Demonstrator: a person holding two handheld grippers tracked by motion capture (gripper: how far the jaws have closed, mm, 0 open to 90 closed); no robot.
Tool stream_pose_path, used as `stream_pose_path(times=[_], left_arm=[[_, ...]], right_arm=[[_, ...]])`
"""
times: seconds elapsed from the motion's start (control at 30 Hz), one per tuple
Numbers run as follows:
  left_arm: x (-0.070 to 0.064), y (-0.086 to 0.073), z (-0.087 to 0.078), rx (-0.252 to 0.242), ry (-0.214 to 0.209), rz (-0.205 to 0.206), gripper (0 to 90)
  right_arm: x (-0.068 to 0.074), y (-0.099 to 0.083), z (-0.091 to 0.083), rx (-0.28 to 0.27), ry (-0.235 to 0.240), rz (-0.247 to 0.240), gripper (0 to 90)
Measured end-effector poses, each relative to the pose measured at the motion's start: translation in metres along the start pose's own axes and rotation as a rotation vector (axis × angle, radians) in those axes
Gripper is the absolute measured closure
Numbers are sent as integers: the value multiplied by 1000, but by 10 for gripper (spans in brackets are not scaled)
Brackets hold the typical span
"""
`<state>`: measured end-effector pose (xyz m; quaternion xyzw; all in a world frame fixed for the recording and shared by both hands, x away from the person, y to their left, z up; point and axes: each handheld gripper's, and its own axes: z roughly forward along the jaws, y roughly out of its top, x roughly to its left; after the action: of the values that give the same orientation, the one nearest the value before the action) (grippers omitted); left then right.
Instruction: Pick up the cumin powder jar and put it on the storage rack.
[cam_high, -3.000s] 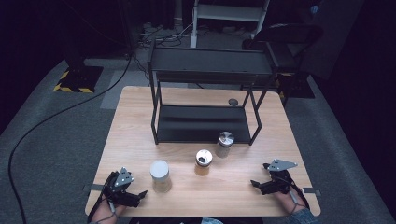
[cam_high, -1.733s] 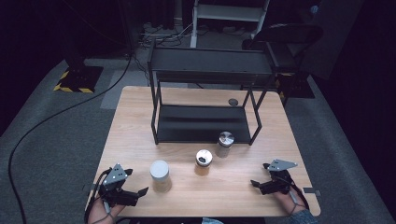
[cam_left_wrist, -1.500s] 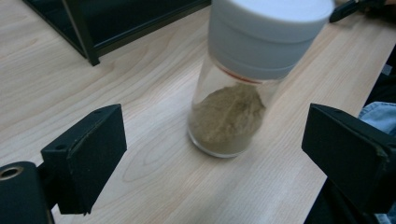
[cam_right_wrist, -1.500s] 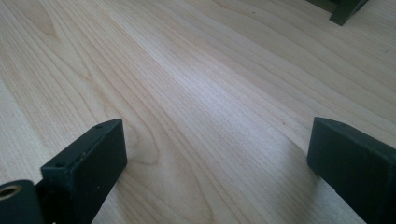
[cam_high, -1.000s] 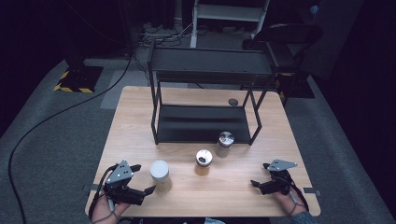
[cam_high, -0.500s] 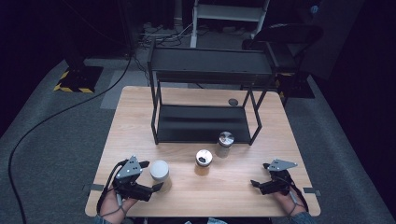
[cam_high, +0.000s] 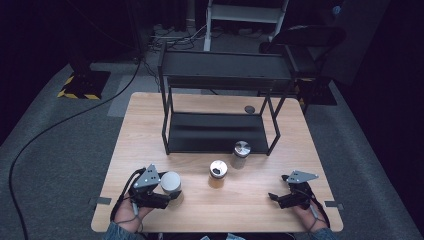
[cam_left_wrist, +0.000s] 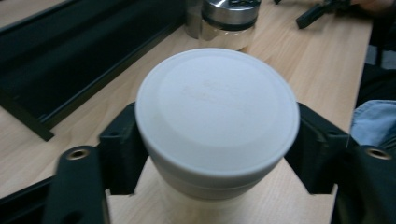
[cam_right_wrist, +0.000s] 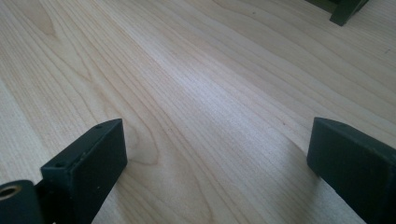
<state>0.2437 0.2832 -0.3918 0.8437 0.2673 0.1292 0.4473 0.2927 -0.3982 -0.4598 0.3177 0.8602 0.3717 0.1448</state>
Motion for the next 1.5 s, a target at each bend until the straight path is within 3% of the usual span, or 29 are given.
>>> stream_pose_path(times=[0.33,0.6,0.83,1.5], left_arm=[[-4,15,0,50,21,16,336],[0,36,-4,56,29,-5,336],[9,55,-3,68,19,-8,336],[33,115,-6,78,55,-3,336]], right_arm=[[0,0,0,0,-1,1,47],[0,0,0,0,-2,2,47],[1,0,0,0,-2,2,47],[1,1,1,0,-8,9,47]])
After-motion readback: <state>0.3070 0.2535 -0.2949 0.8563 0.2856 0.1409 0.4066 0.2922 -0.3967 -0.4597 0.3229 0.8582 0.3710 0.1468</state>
